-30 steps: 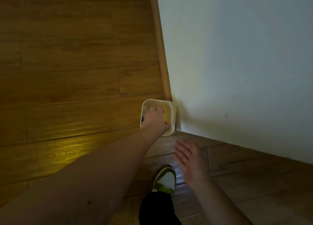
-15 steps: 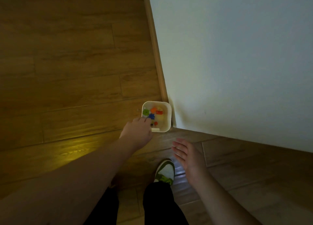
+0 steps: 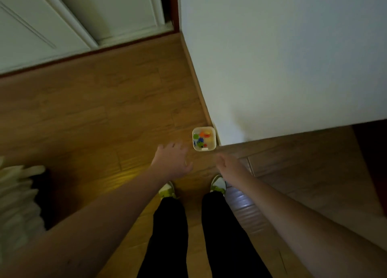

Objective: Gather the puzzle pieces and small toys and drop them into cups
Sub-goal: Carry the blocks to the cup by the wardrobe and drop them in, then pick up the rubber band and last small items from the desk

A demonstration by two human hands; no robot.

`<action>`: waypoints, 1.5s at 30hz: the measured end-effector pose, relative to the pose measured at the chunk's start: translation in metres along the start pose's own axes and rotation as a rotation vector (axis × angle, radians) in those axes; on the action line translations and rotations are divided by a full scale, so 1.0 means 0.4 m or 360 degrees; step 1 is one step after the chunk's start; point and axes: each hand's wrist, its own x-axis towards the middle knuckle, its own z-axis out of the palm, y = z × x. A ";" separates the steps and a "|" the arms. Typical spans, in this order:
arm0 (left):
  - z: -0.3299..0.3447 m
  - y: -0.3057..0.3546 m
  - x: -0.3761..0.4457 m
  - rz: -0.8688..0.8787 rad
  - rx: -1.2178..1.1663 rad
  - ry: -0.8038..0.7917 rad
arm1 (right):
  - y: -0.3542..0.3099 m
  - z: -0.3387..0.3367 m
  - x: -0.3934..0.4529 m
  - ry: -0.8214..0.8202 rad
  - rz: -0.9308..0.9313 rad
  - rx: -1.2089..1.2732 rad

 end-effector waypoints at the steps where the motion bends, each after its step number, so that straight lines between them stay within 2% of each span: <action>1: -0.026 0.012 -0.035 -0.0005 -0.0007 -0.0008 | -0.009 -0.010 -0.029 0.0014 -0.0042 -0.0122; 6: -0.133 0.096 -0.208 -0.0006 -0.0017 0.0051 | -0.068 -0.080 -0.232 0.0068 -0.0210 -0.0596; 9: -0.198 0.151 -0.292 0.0060 0.0006 0.0125 | -0.084 -0.128 -0.349 0.0093 -0.0261 -0.0692; 17: -0.280 0.251 -0.413 0.0561 0.0180 0.0221 | -0.053 -0.147 -0.561 0.0364 0.0051 -0.0651; 20: -0.306 0.291 -0.440 0.0750 0.0258 0.0290 | -0.044 -0.123 -0.625 0.0453 0.0184 -0.0566; 24: -0.358 0.377 -0.454 0.1064 0.0491 0.0325 | -0.034 -0.100 -0.707 0.0727 0.0380 -0.0398; 31: -0.389 0.619 -0.487 0.1542 0.0697 0.0413 | 0.062 -0.074 -0.884 0.1034 0.0779 -0.0151; 39: -0.296 0.951 -0.631 0.2071 0.0884 0.0313 | 0.239 0.026 -1.150 0.1295 0.1211 0.0263; 42: -0.228 1.079 -0.709 0.2266 0.0929 0.0188 | 0.314 0.089 -1.258 0.1405 0.1341 0.0393; 45: -0.134 1.204 -0.799 0.2410 0.1028 0.0202 | 0.391 0.164 -1.377 0.1517 0.1484 0.0493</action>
